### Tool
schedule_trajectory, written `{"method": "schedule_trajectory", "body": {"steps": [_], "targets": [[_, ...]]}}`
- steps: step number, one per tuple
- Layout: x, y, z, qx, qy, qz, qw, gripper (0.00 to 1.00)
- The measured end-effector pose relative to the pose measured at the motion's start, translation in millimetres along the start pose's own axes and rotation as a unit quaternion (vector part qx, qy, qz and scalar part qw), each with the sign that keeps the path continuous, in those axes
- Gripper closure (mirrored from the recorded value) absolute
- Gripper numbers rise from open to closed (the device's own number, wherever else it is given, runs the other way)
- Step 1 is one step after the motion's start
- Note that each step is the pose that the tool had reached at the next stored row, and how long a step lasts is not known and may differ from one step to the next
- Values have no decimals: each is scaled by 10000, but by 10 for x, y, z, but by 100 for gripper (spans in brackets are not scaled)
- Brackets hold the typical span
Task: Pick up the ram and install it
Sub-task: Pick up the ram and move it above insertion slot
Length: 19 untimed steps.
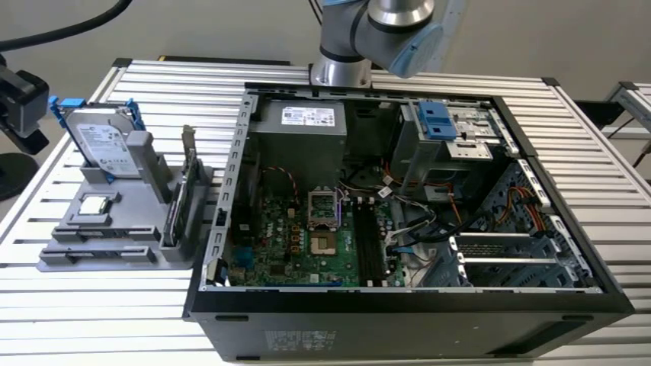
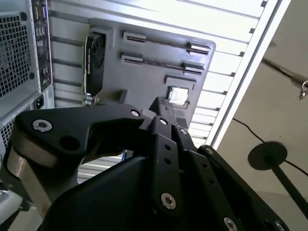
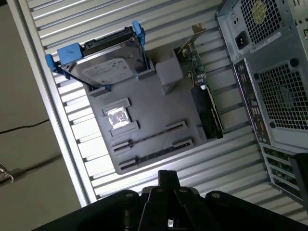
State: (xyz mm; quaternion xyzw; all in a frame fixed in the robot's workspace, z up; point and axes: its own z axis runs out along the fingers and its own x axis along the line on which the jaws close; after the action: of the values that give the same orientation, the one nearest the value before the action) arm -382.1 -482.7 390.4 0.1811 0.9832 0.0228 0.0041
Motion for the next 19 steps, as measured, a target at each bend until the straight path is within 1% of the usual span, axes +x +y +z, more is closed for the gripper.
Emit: {"method": "schedule_trajectory", "body": {"steps": [5, 10, 14, 17, 19], "targets": [[0, 0, 0, 1, -5, 198, 9998, 100], [0, 0, 0, 3, -12, 393, 9992, 100], [0, 0, 0, 3, -18, 553, 9985, 100], [1, 0, -1, 3, -23, 683, 9977, 100], [1, 0, 0, 3, -27, 782, 9969, 100]]}}
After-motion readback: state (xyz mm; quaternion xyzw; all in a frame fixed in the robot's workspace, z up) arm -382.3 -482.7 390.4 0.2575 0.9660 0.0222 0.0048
